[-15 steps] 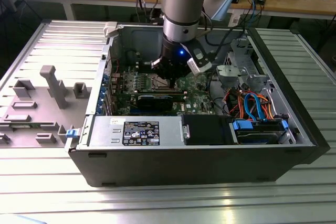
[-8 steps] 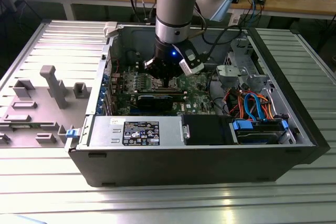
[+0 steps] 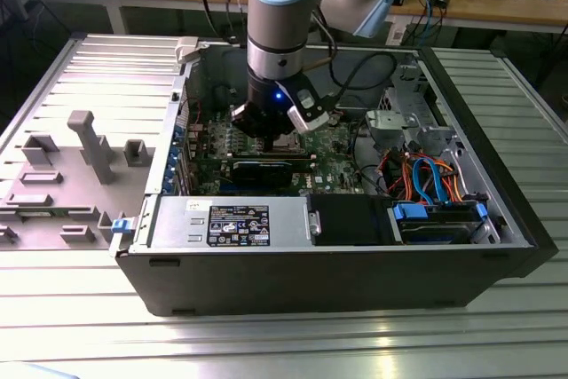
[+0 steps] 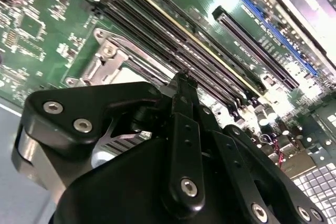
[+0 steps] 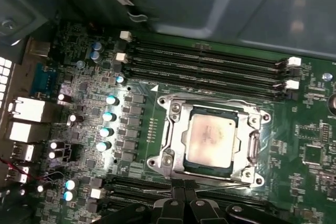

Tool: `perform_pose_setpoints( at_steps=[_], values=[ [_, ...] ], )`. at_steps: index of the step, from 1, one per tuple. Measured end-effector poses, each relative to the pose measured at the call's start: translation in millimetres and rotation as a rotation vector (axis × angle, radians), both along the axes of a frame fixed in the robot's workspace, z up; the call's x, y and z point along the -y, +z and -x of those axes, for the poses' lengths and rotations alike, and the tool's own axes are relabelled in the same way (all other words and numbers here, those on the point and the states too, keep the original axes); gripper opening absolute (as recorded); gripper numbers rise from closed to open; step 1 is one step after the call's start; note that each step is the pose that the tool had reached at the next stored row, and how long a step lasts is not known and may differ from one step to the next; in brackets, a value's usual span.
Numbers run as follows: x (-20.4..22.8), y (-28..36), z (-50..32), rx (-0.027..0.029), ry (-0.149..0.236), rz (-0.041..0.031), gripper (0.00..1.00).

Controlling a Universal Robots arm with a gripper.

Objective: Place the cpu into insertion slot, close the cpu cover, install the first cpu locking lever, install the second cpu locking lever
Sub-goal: 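Install the second cpu locking lever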

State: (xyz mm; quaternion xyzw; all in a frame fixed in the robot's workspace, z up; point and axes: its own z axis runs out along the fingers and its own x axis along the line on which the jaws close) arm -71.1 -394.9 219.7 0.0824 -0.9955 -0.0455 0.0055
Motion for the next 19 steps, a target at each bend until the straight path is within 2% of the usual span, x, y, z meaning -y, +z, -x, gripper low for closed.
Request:
perform_pose_setpoints(
  at_steps=[5,10,13,18,19],
  values=[
    [0.4,-3.9,13.2,-0.0001,0.0,-0.0024,0.11],
    [1.1,-8.8,18.9,-0.0001,0.005,-0.0129,0.11],
    [1.4,-10.4,22.2,-0.0001,0.007,-0.0257,0.11],
    [2.3,-14.3,22.5,-0.0001,0.009,-0.0419,0.11],
    [2.4,-14.6,22.6,-0.0002,0.009,-0.0475,0.11]
  ],
)
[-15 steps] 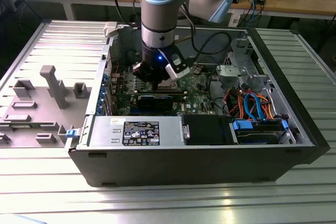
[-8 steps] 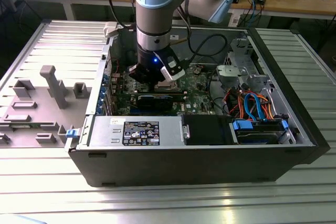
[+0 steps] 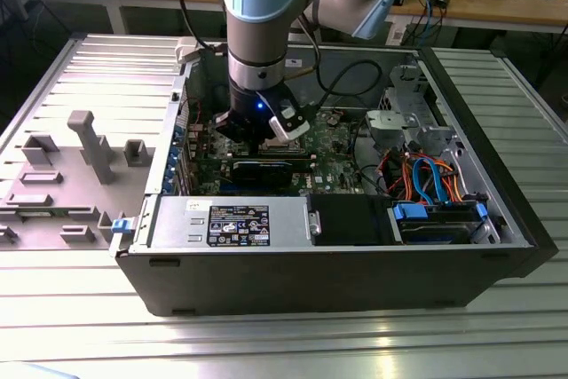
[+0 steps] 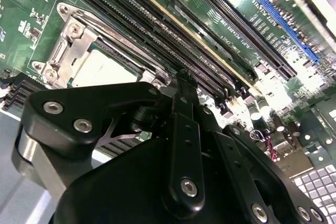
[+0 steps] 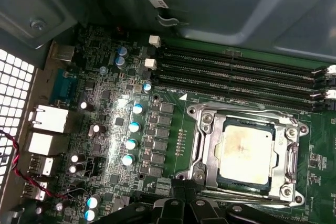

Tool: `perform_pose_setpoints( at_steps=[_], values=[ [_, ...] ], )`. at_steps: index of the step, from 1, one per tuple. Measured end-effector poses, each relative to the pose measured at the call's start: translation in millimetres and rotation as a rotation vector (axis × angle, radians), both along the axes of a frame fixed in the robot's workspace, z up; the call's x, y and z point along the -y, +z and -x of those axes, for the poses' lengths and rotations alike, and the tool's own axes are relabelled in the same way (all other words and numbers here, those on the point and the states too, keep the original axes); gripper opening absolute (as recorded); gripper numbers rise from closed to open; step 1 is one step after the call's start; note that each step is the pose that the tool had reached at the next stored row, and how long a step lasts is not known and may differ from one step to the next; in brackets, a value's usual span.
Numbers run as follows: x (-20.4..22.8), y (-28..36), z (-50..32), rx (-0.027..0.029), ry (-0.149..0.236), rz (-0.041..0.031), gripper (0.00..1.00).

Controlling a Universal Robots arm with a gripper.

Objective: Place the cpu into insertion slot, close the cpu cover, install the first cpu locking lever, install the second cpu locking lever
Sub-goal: 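Install the second cpu locking lever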

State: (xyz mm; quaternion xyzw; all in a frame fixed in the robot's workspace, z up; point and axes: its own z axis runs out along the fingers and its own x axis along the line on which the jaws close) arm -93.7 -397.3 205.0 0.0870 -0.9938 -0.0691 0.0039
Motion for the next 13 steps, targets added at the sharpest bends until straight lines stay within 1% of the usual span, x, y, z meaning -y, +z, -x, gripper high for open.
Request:
perform_pose_setpoints(
  at_steps=[1,4,6,10,11,12,13],
  values=[
    [-0.1,-0.2,0.0,0.0001,0.001,-0.0047,0.11],
    [-0.1,-1.4,0.0,0.0003,0.002,-0.0156,0.11],
    [0.4,-3.4,-0.1,0.0008,0.002,-0.0202,0.11],
    [2.3,-6.5,0.0,0.0,0.002,-0.0248,0.11],
    [2.8,-6.6,0.1,0.0008,0.002,-0.0242,0.11],
    [3.1,-4.1,0.0,0.0021,0.002,-0.0218,0.11],
    [3.3,0.3,0.0,0.0019,0.002,-0.0211,0.11]
  ],
)
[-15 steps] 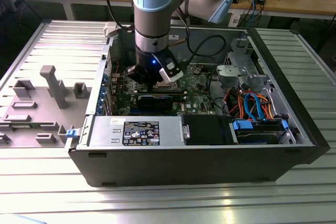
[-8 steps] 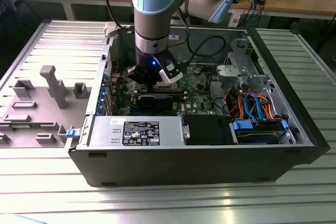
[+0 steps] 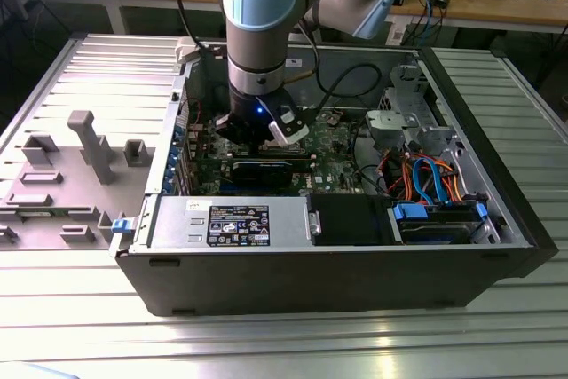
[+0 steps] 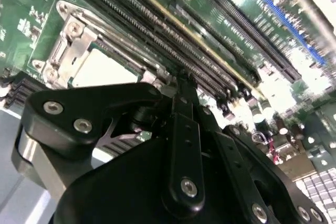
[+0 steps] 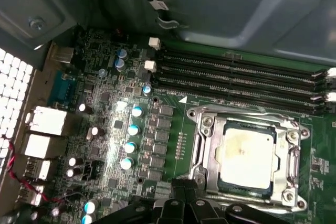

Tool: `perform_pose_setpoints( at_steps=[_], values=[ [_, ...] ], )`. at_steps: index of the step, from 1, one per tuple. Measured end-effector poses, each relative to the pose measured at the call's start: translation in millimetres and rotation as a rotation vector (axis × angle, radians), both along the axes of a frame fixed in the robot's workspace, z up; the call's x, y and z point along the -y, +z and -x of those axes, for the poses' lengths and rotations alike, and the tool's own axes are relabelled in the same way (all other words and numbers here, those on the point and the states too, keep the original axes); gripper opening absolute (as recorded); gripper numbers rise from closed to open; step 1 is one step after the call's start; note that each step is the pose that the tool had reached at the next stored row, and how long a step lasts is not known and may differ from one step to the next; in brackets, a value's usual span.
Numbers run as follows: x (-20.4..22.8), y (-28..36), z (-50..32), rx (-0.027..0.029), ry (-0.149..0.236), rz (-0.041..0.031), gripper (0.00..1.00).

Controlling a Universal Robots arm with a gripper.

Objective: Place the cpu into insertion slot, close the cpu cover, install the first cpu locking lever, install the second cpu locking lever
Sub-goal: 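Install the second cpu locking lever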

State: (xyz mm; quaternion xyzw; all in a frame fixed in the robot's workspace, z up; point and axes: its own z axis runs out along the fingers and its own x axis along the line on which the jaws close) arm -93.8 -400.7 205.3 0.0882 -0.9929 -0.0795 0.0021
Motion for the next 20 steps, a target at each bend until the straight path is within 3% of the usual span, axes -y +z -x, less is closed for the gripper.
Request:
perform_pose_setpoints(
  at_steps=[1,3,6,7,9,12,13,15,20],
  values=[
    [-0.1,5.1,-0.1,-0.0003,0.0,-0.0001,0.11],
    [-0.2,5.9,-4.0,-0.0025,0.0,-0.0004,0.11],
    [-3.5,5.6,-22.0,-0.0222,0.0,-0.0002,0.11],
    [-8.5,5.6,-26.2,-0.0256,0.0,0.0012,0.11],
    [-18.5,5.6,-28.9,-0.0271,0.0,0.0181,0.11],
    [-30.5,5.6,-29.6,-0.0271,-0.001,0.0803,0.11],
    [-32.6,5.6,-29.8,-0.0271,-0.002,0.0935,0.11],
    [-38.5,5.6,-32.1,-0.0286,-0.001,0.1132,0.11],
    [-43.4,5.5,-46.1,-0.04,-0.001,0.1149,0.11]
  ],
)
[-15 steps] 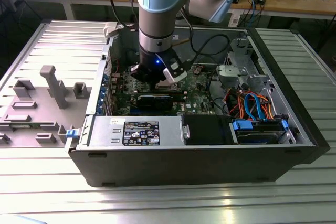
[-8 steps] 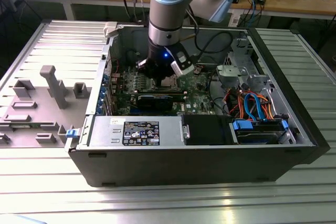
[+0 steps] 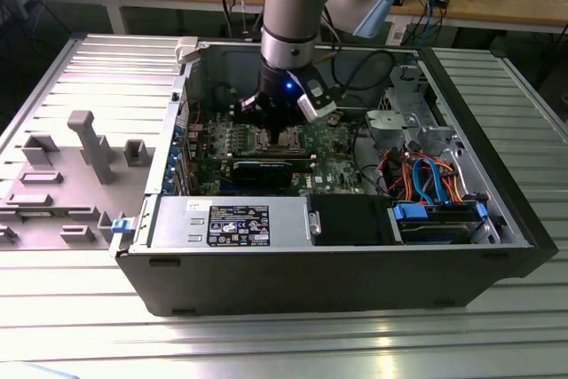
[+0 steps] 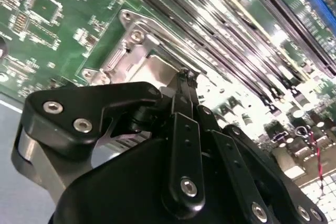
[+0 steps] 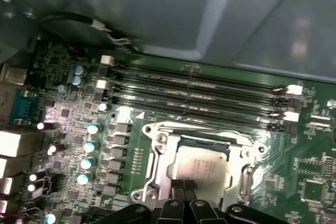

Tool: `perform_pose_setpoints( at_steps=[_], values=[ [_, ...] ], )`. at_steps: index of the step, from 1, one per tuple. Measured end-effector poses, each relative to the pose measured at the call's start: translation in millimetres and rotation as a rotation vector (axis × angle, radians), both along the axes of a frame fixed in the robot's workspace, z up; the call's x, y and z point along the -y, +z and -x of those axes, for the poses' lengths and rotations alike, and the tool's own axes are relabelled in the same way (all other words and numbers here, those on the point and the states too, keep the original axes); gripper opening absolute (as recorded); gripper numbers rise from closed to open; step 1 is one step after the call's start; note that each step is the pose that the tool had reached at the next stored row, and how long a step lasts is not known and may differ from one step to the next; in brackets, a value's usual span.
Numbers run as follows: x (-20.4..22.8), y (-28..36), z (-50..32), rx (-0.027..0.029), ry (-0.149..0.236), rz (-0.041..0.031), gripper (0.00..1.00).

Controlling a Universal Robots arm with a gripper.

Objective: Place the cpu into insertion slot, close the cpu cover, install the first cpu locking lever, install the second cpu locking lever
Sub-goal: 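Install the second cpu locking lever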

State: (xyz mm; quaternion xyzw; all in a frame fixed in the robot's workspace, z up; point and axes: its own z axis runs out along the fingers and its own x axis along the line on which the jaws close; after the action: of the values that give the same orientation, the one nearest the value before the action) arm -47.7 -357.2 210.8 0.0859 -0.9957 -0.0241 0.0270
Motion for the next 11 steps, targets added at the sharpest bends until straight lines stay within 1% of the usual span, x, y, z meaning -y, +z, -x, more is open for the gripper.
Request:
perform_pose_setpoints(
  at_steps=[1,3,4,5,7,9,10,11],
  values=[
    [-1.0,0.0,-2.3,-0.0008,0.0,0.0007,0.11],
    [-3.4,0.9,-6.3,-0.0018,0.0,0.0077,0.11],
    [-3.8,2.6,-7.3,-0.0021,0.0,0.0111,0.11],
    [-4.1,6.0,-7.9,-0.0022,0.0,0.0133,0.11],
    [-4.1,10.7,-8.2,-0.0023,0.0,0.0142,0.11],
    [-4.1,19.9,-8.3,-0.0023,0.0,0.0145,0.11],
    [-4.2,23.2,-8.4,-0.0024,0.0,0.0151,0.11],
    [-4.2,24.4,-8.4,-0.0025,0.0,0.0151,0.11]
  ],
)
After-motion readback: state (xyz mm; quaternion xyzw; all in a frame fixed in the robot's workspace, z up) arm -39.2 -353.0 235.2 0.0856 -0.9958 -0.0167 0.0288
